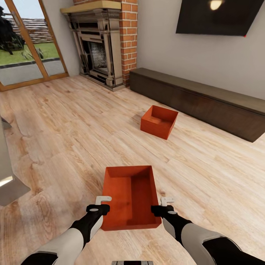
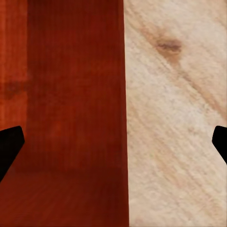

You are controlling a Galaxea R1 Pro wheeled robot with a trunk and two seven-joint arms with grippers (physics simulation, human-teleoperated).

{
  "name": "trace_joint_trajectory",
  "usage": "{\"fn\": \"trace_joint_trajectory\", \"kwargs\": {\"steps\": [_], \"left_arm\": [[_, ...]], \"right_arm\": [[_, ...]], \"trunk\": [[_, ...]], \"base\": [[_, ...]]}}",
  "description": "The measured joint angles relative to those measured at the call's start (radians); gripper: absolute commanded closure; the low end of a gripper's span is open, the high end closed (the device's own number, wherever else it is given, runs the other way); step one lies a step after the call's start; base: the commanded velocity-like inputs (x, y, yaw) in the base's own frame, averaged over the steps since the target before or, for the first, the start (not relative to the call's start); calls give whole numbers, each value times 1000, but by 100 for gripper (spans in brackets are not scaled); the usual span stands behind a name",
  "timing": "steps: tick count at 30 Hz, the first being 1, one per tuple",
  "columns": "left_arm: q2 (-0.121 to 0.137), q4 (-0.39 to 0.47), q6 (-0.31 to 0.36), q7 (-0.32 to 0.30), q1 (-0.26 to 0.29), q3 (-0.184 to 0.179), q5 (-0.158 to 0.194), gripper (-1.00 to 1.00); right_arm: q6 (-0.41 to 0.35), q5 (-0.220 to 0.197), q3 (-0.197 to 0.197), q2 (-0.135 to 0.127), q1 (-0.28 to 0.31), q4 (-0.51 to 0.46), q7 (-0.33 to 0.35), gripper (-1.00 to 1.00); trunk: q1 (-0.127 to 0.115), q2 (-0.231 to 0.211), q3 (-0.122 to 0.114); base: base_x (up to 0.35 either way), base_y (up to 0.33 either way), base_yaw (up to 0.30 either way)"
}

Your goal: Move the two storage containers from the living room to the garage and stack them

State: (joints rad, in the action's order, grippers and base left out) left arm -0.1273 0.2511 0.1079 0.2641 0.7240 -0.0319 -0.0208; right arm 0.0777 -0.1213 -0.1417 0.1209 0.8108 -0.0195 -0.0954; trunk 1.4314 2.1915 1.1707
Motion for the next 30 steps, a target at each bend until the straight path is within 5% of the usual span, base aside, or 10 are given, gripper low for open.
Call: {"fn": "trace_joint_trajectory", "kwargs": {"steps": [30], "left_arm": [[9,2,6,0,0,10,4,-100]], "right_arm": [[0,1,-2,0,0,2,-12,-100]], "trunk": [[8,14,6]], "base": [[1,0,0]]}}
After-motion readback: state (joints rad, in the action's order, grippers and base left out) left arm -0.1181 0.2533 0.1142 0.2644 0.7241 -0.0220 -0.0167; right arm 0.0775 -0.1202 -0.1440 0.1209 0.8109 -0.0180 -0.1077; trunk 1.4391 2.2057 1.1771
